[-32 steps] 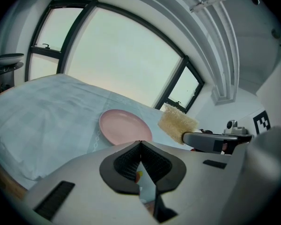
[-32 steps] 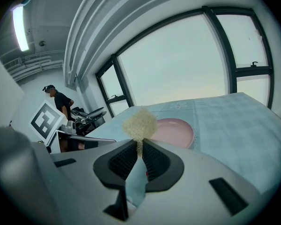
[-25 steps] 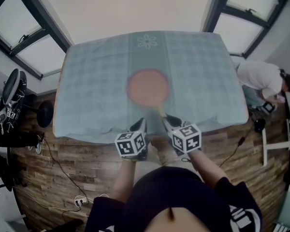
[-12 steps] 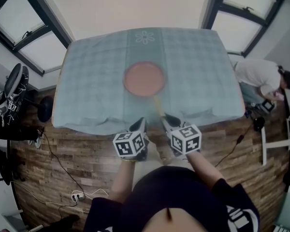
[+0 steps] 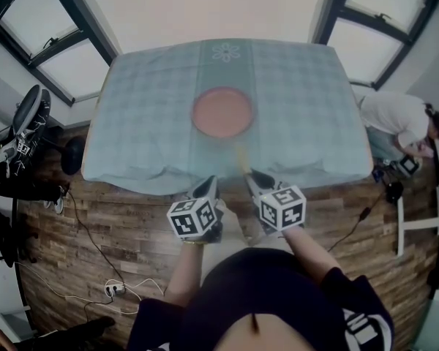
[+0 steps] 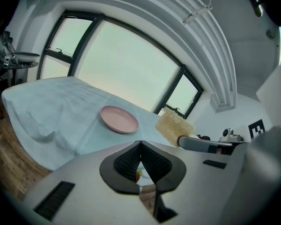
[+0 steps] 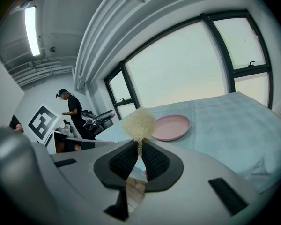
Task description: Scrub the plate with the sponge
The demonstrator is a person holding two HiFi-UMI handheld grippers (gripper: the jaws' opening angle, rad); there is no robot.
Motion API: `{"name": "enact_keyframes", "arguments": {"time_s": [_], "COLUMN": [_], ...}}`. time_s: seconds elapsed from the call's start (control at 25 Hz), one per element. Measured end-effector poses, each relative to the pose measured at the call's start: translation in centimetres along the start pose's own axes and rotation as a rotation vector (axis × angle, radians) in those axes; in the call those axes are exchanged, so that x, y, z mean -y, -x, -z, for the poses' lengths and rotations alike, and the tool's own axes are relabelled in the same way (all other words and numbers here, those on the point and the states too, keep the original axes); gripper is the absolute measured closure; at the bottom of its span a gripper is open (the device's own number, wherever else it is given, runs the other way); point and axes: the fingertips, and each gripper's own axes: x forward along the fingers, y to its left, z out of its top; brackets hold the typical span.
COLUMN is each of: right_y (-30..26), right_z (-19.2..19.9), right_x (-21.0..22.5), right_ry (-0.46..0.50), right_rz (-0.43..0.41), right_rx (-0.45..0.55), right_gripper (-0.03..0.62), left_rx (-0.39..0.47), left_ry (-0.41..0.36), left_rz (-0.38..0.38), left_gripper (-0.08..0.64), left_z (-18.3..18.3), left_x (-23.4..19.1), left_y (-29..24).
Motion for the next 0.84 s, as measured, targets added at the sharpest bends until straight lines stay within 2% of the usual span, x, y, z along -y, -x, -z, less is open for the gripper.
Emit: {"name": "enact_keyframes", "arguments": {"time_s": [0.32,0.84], "right_y": [0.35,0.63], "right_z": [-0.28,0.07], "right_x": [-0.77,-1.01], "right_ry": [0.021,0.034], "right_rz": [-0.023,-0.016], "right_rx": [0.013,0.012], "right_gripper": [0.555,0.555], "left_rx": [0.013,0.022], "left_ry": [0.009,0.035], "left_rz": [-0.008,0.001], "left_gripper": [0.552,0.552], "left_z": [0.21,0.47], "left_x": [0.02,-0.05], "left_y": [0.6,1.07]}}
